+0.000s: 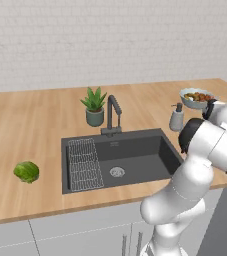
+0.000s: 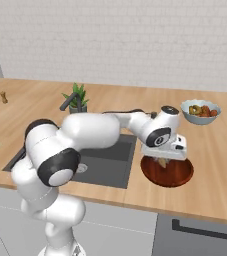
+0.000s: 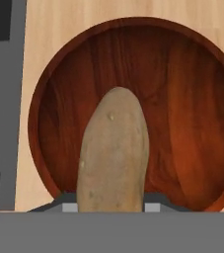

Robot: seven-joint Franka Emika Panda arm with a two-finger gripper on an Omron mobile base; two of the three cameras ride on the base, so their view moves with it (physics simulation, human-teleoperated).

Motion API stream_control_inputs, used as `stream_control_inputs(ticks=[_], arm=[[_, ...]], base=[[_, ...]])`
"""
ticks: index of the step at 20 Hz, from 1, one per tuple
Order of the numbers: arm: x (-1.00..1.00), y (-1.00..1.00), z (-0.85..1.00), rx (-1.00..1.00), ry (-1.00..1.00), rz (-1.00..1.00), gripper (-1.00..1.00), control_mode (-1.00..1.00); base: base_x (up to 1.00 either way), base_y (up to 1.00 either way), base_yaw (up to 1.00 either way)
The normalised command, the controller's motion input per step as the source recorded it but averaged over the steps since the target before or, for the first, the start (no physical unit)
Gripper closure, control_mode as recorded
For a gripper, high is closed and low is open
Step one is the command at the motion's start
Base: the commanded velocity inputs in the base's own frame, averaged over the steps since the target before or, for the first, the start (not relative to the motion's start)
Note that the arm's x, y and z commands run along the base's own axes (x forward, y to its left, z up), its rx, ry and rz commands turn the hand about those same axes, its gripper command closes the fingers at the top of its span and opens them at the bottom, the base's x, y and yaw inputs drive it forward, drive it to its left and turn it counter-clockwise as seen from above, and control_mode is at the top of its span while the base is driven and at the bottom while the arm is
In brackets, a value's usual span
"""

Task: Pick the sweet potato from the sink and place it in the bowl. Then pick the bowl and place it in the microwave. Then close the microwave door and press the start button.

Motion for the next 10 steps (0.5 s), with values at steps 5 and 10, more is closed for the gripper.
stream_control_inputs(ticks=[5, 10], arm=[[0.13, -0.27, -0.36, 0.01, 0.03, 0.0, 1.0, -1.0], [0.3, -0.06, -0.34, 0.0, 0.02, 0.0, 1.0, -1.0]], base=[[0.0, 0.0, 0.0], [0.0, 0.0, 0.0]])
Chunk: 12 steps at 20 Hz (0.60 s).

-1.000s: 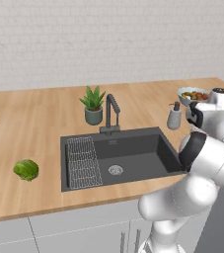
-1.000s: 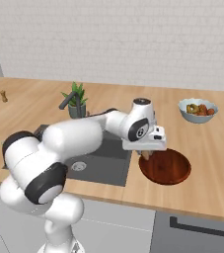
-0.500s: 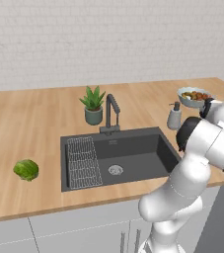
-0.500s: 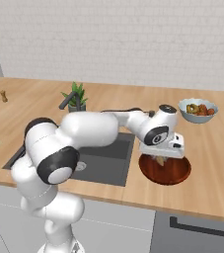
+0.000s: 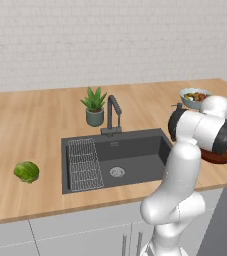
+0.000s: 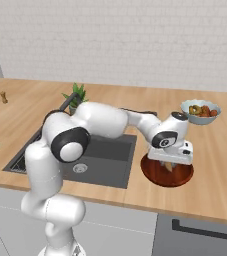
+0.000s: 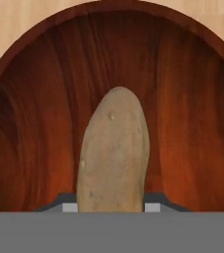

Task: Pick the sweet potato from the sink and place it in the bowl. Then pick the bowl and place it in the microwave. Then close the microwave door and press the start button.

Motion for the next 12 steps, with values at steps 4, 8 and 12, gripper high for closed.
stream_control_inputs(ticks=[4, 8, 12], arm=[[0.32, 0.0, -0.29, 0.0, 0.05, 0.0, 1.0, -1.0], [0.13, 0.0, -0.35, 0.0, 0.0, 0.0, 1.0, -1.0], [0.13, -0.01, -0.38, 0.0, 0.0, 0.0, 1.0, -1.0]], base=[[0.0, 0.0, 0.0], [0.0, 0.0, 0.0], [0.0, 0.0, 0.0]])
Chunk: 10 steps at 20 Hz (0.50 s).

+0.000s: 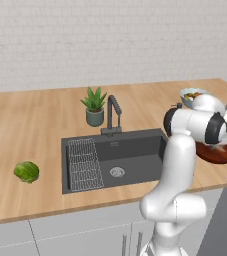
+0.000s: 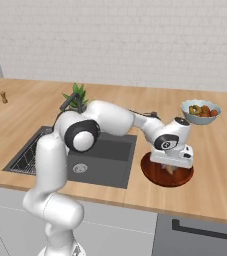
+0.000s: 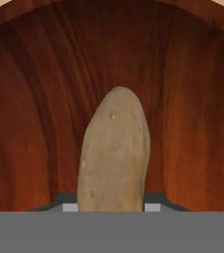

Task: Pick the sweet potato from the sink and place it in the bowl. Then pick the bowl and place it in the microwave. Then close the microwave door and press the start button.

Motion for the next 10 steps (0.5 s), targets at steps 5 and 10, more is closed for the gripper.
stream_control_inputs(ticks=[5, 10], arm=[[0.1, -0.01, -0.3, 0.0, 0.04, 0.0, 1.0, -1.0], [0.04, 0.0, -0.14, 0.0, 0.05, 0.0, -1.0, -1.0]], base=[[0.0, 0.0, 0.0], [0.0, 0.0, 0.0]])
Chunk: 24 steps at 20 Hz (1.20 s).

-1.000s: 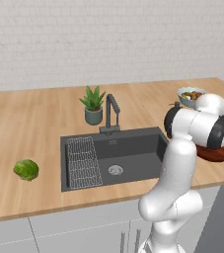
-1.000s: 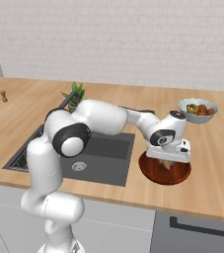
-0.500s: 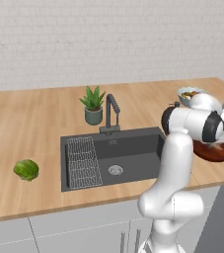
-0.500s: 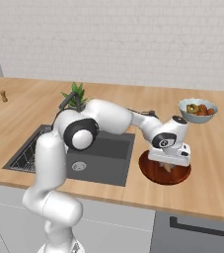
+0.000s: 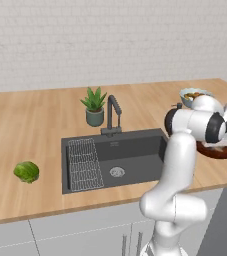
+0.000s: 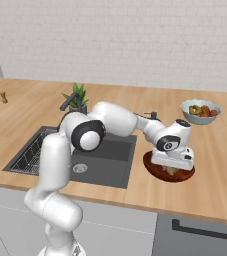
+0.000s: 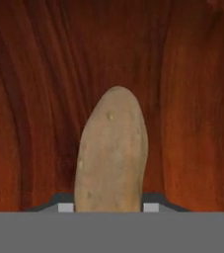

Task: Pick the sweet potato from the sink and place it in the bowl. Then pick the bowl and place it in the microwave. Then close the microwave door and press the start button.

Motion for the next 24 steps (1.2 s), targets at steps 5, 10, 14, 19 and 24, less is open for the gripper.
stream_control_inputs(ticks=[5, 10, 14, 19, 24], arm=[[-0.24, 0.0, 0.2, 0.0, -0.05, 0.0, -1.0, -1.0], [-0.56, 0.15, 0.54, -0.05, -0.13, 0.0, -1.0, -1.0], [-0.61, 0.68, 0.55, -0.16, -0.16, 0.06, -1.0, -1.0], [-0.19, 0.95, 0.34, -0.31, 0.01, 0.02, -1.0, -1.0], [0.0, 0.28, 0.2, -0.13, 0.0, 0.0, -1.0, -1.0]], base=[[0.0, 0.0, 0.0], [0.0, 0.0, 0.0], [0.0, 0.0, 0.0], [0.0, 0.0, 0.0], [0.0, 0.0, 0.0]])
